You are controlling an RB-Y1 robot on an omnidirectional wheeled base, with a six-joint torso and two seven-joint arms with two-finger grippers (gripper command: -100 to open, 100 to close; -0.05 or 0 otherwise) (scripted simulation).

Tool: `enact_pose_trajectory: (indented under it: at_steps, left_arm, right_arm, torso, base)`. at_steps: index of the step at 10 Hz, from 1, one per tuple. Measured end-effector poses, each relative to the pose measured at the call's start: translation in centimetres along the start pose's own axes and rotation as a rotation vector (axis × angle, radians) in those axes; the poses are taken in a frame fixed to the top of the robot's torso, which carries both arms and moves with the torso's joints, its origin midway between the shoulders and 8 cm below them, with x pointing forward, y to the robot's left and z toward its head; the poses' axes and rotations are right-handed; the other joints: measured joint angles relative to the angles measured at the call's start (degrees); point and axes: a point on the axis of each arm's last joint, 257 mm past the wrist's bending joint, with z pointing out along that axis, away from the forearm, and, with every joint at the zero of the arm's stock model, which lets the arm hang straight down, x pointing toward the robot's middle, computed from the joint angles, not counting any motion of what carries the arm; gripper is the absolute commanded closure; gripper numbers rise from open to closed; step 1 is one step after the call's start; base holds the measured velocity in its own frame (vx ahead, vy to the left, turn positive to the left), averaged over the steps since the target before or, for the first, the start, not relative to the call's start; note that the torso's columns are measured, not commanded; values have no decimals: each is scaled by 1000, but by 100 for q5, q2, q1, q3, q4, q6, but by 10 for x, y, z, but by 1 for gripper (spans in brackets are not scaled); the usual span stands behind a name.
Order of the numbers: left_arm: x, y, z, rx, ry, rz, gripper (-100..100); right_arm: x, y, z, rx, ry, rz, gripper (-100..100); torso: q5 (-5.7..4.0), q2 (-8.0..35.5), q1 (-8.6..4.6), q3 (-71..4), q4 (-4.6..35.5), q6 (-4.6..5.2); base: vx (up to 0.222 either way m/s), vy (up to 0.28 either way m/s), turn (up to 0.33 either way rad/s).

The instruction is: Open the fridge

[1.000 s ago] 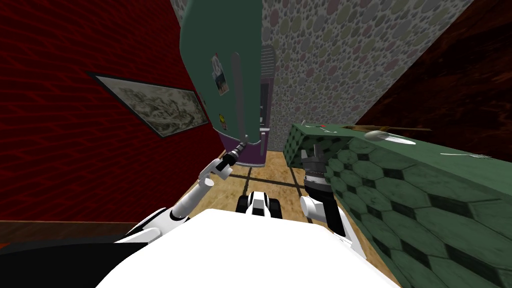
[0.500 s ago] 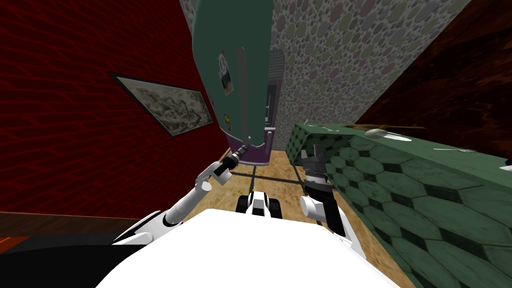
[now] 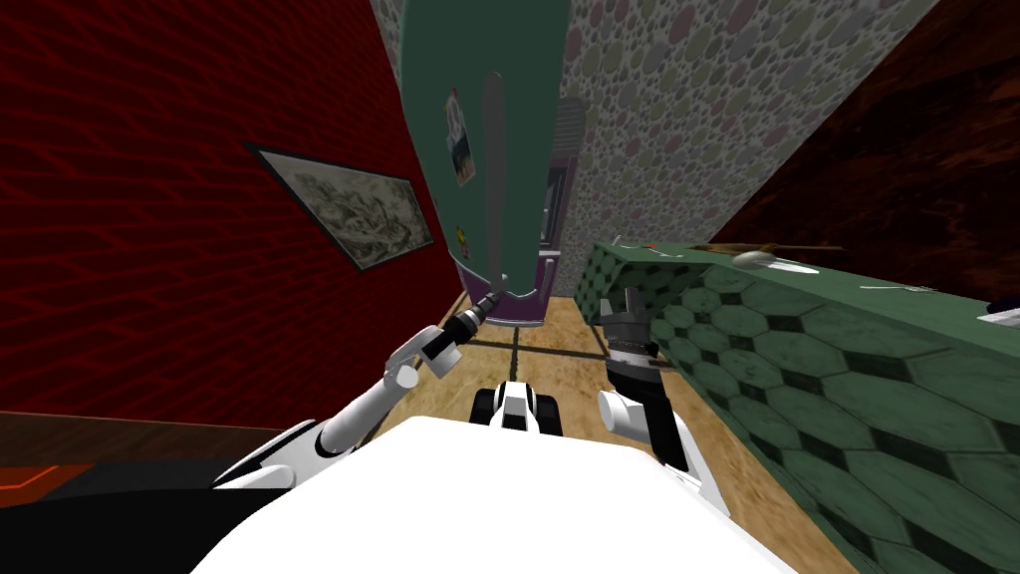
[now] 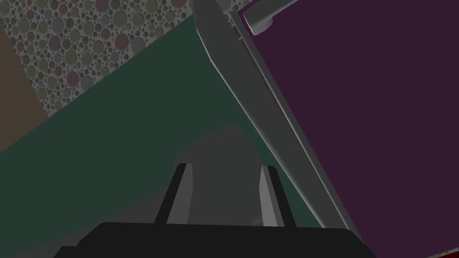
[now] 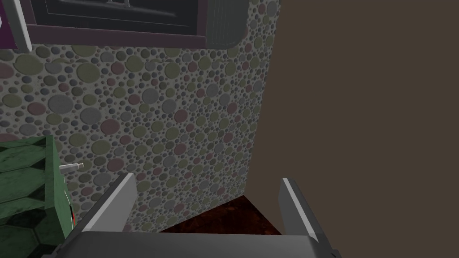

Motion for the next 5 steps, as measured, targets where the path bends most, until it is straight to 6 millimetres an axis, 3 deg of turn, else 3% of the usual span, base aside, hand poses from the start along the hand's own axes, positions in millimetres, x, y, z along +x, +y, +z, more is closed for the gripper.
enact_pose_trajectory:
  at_steps: [2, 5]
  left_arm:
    - [11, -4, -8, 4, 26, -4, 100]
    - [12, 4, -27, 13, 52, -5, 100]
  right_arm:
    - [0, 0, 0, 0, 0, 0, 0]
    - [0, 0, 0, 0, 0, 0, 0]
  torso:
    - [-14, -21, -65, -11, -24, 19]
    - [1, -45, -17, -20, -65, 22]
  base:
    - [-33, 134, -38]
    - [-32, 155, -46]
